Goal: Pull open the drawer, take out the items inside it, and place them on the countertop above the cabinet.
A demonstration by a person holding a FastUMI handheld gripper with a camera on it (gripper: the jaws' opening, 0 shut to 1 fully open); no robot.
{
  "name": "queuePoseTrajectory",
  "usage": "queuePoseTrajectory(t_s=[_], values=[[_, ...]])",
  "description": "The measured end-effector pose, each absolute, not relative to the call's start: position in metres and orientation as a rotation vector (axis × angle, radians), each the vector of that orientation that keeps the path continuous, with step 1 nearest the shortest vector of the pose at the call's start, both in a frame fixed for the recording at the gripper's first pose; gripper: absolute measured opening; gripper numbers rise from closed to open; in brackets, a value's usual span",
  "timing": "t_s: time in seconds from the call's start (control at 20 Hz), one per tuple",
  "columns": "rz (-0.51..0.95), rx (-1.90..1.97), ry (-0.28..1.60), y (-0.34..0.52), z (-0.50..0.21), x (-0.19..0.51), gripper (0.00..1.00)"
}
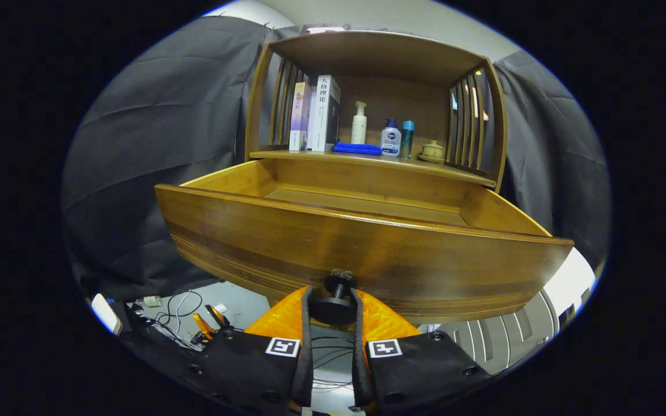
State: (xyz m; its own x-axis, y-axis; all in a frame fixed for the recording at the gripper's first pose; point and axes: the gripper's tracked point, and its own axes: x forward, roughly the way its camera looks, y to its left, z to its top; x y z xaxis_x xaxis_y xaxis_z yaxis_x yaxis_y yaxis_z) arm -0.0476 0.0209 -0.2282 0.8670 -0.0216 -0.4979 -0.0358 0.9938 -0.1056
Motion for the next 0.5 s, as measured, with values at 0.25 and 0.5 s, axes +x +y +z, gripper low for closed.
queuePoseTrajectory(t_s=[0.25,0.5], values=[[0.011,-0.139,0.394,0.022,-0.196,-0.047,0.59],[0.033,-0.159,0.238,0.023,-0.133,-0.037,0.99]])
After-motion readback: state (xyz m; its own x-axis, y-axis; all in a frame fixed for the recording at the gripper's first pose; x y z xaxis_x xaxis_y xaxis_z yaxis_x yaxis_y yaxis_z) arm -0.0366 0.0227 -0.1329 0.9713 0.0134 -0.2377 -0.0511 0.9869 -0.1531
